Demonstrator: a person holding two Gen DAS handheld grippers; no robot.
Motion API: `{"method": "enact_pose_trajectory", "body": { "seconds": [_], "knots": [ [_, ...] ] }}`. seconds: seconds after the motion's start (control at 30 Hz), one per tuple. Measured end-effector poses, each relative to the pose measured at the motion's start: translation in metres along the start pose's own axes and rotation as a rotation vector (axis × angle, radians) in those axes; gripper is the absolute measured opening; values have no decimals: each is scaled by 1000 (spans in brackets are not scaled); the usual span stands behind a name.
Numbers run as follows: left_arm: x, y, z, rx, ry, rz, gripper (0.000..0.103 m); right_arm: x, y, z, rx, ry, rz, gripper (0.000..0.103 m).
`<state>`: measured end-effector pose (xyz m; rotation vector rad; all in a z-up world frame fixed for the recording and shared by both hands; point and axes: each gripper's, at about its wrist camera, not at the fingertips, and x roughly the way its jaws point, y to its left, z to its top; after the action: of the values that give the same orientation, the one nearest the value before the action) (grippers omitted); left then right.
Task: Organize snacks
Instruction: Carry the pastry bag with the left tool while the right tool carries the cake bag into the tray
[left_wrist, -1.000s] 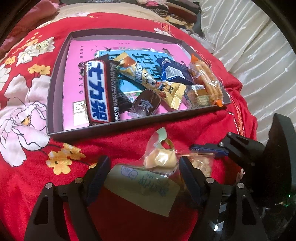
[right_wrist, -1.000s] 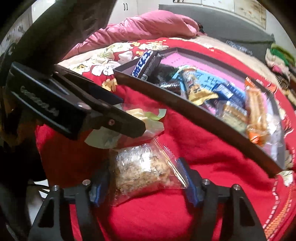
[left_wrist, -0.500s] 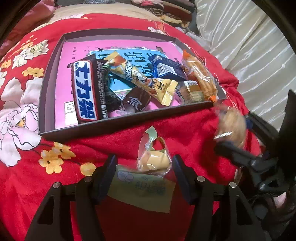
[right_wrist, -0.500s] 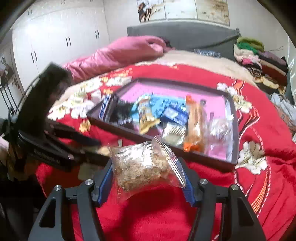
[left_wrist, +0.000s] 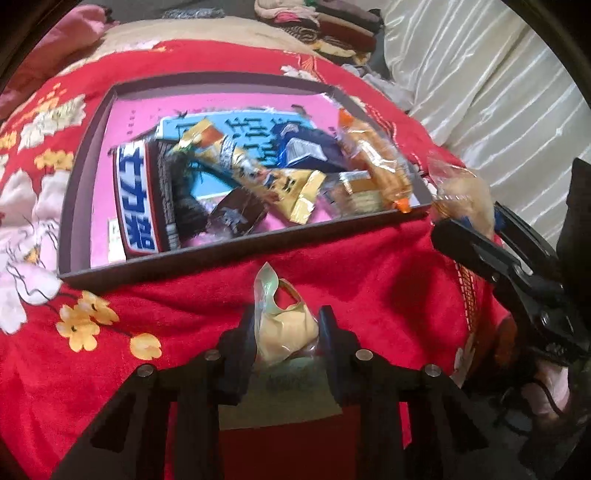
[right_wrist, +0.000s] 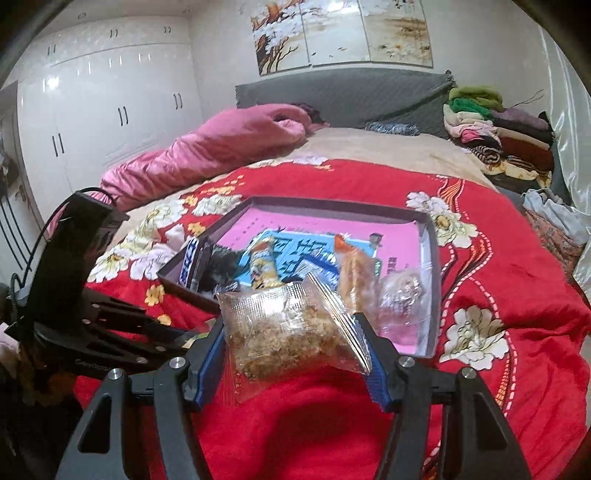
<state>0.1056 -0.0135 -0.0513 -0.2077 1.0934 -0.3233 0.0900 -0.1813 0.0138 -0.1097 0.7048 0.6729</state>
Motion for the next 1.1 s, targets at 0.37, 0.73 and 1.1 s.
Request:
{"method": "enact_pose_trajectory", "body": {
  "seconds": [0.37,0.73,1.1],
  "knots": [
    [-42,-3,14,-27,-84,-40,33,-17,-16,7,54,-87,-15,64],
    [-58,0,32,-43,-173,14,33,-15,-39,16,117,-119,-39,64],
    [-44,0,55,-42,-232,61,33,1,-55,15,135,-87,-90,64]
  ]
}}
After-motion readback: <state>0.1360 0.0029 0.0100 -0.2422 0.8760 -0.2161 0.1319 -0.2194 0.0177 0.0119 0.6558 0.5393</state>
